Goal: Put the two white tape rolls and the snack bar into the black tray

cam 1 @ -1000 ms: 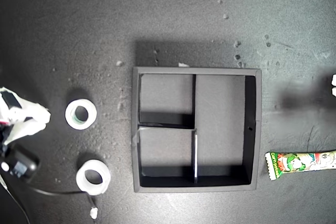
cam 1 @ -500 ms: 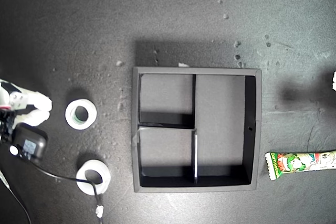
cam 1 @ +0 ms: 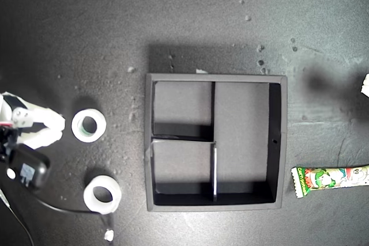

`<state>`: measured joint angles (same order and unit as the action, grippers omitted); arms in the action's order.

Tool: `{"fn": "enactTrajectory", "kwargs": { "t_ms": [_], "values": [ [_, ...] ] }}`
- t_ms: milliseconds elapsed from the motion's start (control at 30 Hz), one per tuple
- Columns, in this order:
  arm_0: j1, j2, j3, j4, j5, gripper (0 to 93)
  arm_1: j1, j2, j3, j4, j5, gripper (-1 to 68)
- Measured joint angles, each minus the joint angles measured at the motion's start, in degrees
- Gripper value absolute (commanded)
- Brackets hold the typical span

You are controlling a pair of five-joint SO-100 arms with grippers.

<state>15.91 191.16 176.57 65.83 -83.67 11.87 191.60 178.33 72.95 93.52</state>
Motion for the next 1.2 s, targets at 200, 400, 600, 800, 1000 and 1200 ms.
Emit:
{"fn": "enactTrajectory", "kwargs": {
  "t_ms": [200,400,600,800,1000,1200],
  "values": [
    [-1.23,0.00,-4.31,-8.17,8.79,18.4,1.05,-0.09,0.00,-7.12,-14.41,-0.4],
    [-4.75,-1.32,-12.13,-13.01,15.03,17.8,-1.58,-0.09,0.00,-16.61,-21.01,-0.3],
    [-3.60,-28.13,-31.55,-14.15,16.08,15.2,-2.11,-0.09,0.00,-26.98,-26.10,-0.1],
    [3.25,-63.02,-55.90,-4.92,8.35,15.5,-1.76,-0.09,0.00,-26.19,-26.46,-0.1],
    [3.34,-83.14,-64.07,3.43,2.55,16.6,-2.99,-0.09,0.00,-25.22,-26.63,-0.1],
    [4.66,-86.75,-64.42,4.22,-0.88,17.2,-3.69,-0.09,0.00,-24.52,-26.63,0.1]
  ]
}}
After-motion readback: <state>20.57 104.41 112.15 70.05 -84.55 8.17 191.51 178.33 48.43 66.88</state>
